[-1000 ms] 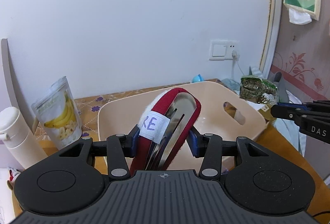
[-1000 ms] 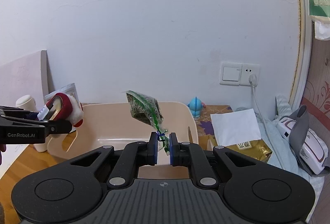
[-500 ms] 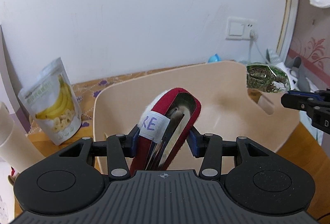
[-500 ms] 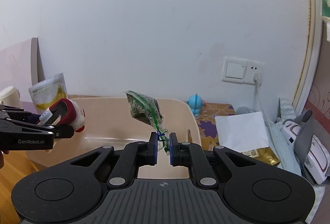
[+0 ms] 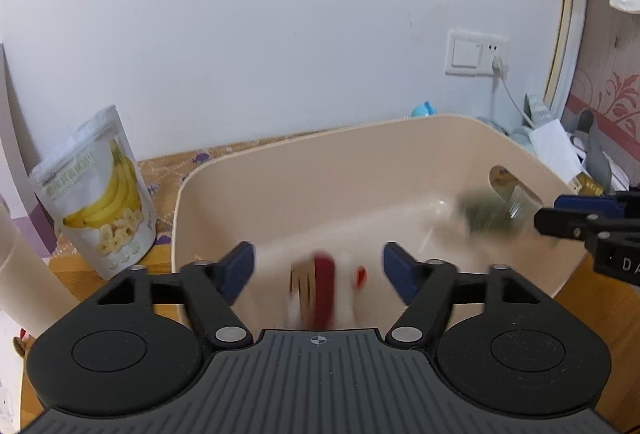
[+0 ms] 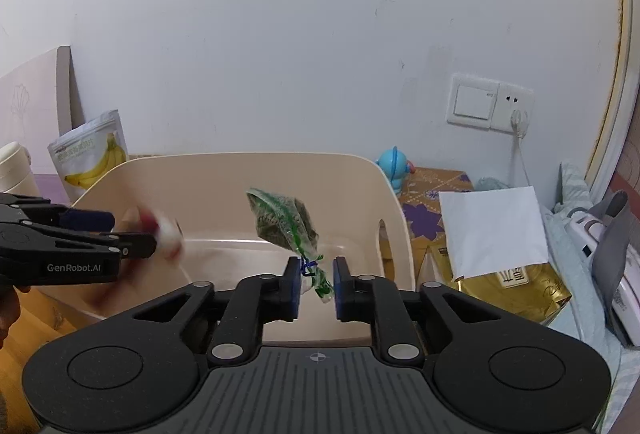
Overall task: Organize objects
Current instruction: 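Open left tool to drop clip in basket while right tool drops the bag, then move left tool to green plaid scrunchie while right tool approaches white fluffy plush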
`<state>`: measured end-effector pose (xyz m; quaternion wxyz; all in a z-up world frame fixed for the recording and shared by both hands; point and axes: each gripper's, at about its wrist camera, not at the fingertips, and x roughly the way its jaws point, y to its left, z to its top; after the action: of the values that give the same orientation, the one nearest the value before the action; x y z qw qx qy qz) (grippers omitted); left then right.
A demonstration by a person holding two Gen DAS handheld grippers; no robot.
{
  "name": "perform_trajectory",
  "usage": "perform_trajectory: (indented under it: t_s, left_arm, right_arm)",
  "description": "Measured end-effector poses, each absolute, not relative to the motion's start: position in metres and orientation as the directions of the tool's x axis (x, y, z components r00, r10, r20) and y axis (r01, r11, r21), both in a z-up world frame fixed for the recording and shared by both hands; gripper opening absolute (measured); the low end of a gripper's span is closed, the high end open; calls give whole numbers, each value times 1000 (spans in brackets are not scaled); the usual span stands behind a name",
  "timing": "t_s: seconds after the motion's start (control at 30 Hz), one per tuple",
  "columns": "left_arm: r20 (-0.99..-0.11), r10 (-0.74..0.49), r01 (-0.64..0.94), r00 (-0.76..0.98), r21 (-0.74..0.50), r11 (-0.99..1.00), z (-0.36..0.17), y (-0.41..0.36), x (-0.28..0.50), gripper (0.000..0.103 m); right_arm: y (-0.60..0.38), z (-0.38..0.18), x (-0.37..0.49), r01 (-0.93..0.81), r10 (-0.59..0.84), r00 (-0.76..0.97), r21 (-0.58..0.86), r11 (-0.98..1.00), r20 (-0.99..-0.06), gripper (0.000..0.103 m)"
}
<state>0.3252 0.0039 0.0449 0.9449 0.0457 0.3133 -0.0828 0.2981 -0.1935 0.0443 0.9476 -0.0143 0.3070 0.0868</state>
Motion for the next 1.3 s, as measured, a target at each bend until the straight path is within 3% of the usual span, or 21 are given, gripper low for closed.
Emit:
perform_trajectory:
  t_s: [0.03,0.1,0.23,0.47,0.67,1.3]
  left_arm:
    - [-593,-127,183,795,35,982,47,4,323,79]
    - [-586,-123,175,801,32,984,52,4,319,84]
    - [-572,-133,171,809,13,985,61,7,308,85]
    - [-549,-127,147,826,-8,989,76,14,284,86]
    - [-541,-115,133,833,-6,991,83,21,263,87]
    - [-559,-79,92,826,-6,996,73,50,206,88]
  right_arm:
    - [-194,45,298,-171,157,796,31,985,-585,34]
    - [-195,47,296,-172,167,797,47,984,-581,38]
    - [-197,55,287,-169,181,810,74,983,-557,66]
    - [-198,72,268,-161,181,831,83,983,-527,95]
    - [-198,82,249,-167,190,842,90,982,-505,103]
    - [-179,84,197,-198,196,832,52,979,-520,103]
